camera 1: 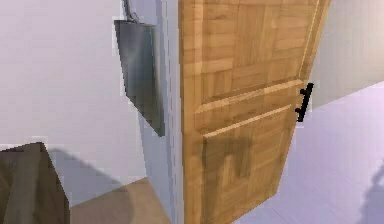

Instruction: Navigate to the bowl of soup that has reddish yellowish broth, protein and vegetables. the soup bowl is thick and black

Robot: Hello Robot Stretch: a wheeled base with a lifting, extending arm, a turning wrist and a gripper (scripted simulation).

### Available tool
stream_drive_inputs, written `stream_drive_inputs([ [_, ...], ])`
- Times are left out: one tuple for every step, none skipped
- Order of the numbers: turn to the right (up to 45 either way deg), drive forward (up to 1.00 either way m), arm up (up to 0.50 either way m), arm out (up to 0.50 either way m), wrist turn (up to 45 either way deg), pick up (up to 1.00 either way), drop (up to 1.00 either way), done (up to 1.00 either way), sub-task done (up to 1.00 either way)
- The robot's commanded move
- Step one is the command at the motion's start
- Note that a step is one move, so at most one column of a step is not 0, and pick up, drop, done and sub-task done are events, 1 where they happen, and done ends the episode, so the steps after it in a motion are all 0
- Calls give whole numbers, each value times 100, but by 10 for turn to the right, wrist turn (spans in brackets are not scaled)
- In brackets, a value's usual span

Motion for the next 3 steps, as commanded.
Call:
stream_drive_inputs([
  [0, 40, 0, 0, 0, 0, 0, 0, 0],
  [450, 0, 0, 0, 0, 0, 0, 0, 0],
  [120, 0, 0, 0, 0, 0, 0, 0, 0],
])
